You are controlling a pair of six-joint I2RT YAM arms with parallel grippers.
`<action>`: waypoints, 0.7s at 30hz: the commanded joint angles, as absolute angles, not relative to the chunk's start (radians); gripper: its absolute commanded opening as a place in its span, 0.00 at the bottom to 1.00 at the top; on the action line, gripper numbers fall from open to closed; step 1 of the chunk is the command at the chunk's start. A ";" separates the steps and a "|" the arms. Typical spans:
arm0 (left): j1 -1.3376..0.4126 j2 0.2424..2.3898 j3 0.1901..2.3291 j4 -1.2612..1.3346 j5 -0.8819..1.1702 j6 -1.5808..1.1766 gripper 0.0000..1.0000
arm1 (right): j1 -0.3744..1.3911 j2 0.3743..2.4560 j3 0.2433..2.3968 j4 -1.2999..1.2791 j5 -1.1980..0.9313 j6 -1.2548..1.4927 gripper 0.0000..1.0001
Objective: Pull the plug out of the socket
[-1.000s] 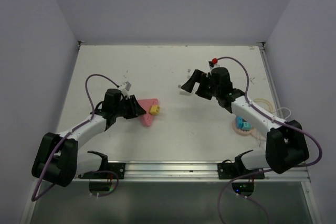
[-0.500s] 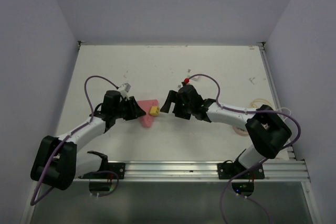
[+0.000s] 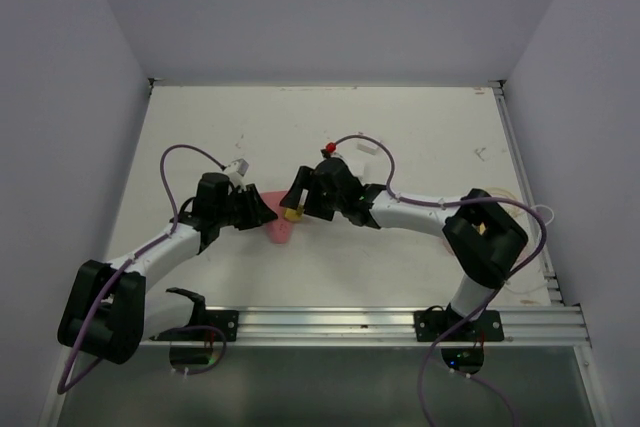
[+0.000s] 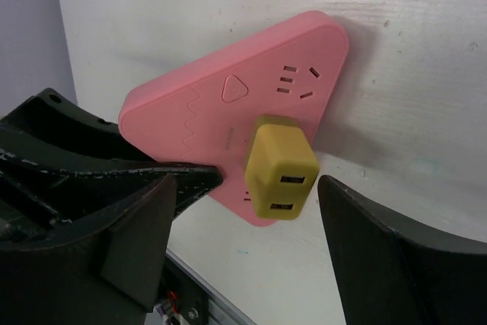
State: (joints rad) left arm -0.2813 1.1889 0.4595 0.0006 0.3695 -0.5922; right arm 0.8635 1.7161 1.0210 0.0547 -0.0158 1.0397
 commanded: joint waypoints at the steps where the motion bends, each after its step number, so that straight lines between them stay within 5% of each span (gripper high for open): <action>1: -0.276 1.187 0.442 -0.017 0.354 -0.595 0.00 | 0.870 1.758 1.051 0.092 0.018 1.066 0.77; 11: -0.276 1.193 0.436 0.021 0.344 -0.614 0.00 | 0.873 1.810 1.020 0.159 0.003 1.095 0.45; 18: -0.276 1.198 0.400 0.051 0.307 -0.646 0.00 | 0.873 1.767 0.993 0.167 0.005 1.123 0.03; 21: -0.276 1.189 0.384 0.057 0.290 -0.670 0.00 | 0.873 1.749 0.991 0.152 0.005 1.152 0.00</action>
